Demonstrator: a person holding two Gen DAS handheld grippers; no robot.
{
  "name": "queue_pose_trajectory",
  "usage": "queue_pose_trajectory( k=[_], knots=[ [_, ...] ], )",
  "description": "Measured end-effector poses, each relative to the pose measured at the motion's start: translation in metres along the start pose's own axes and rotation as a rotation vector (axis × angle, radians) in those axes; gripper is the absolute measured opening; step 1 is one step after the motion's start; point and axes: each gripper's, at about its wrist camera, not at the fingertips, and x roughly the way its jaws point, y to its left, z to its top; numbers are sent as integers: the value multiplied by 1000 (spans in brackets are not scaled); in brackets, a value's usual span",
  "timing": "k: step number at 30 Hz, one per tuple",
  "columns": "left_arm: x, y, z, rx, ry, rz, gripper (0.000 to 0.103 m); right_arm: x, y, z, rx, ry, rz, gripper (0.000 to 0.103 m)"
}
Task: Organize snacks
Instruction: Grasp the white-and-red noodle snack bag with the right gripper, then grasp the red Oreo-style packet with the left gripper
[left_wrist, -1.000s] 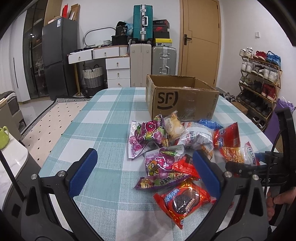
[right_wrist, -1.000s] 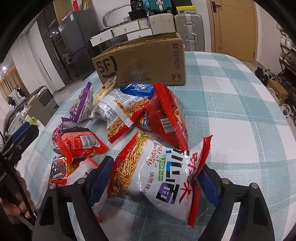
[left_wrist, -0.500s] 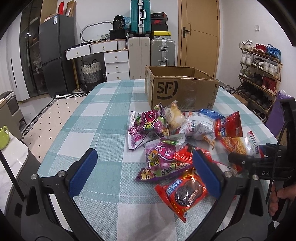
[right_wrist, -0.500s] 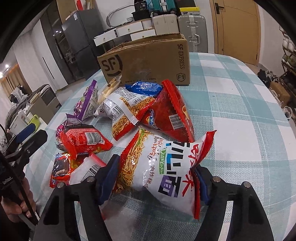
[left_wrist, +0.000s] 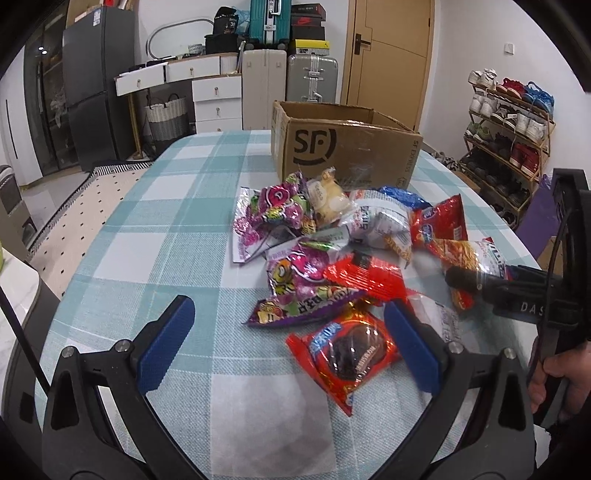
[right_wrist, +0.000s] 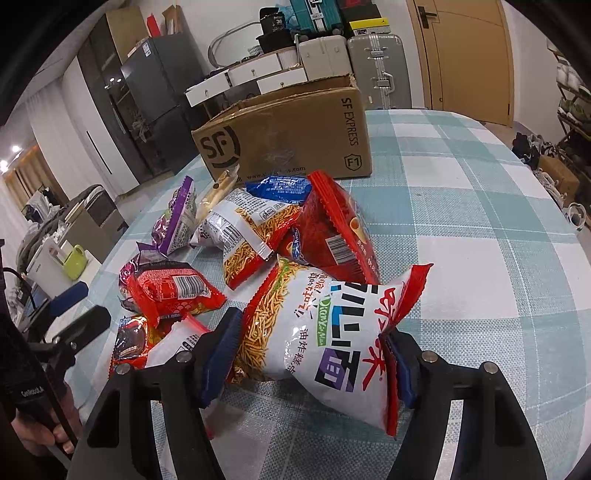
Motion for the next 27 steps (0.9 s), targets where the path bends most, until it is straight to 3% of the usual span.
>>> queue_pose_trajectory(
  k=[5, 15, 21, 27],
  knots=[
    [8, -8, -6, -6, 44, -6, 102, -1, -2, 1, 11, -5, 8, 71],
    [38, -27, -4, -50, 180, 110, 102, -3, -3, 1, 17, -14, 4, 71],
    [48, -31, -4, -45, 213, 163, 101, -3, -6, 1, 30, -17, 12, 71],
    [52, -32, -6, -35, 233, 102, 79, -3, -7, 1, 33, -18, 16, 71]
  ],
)
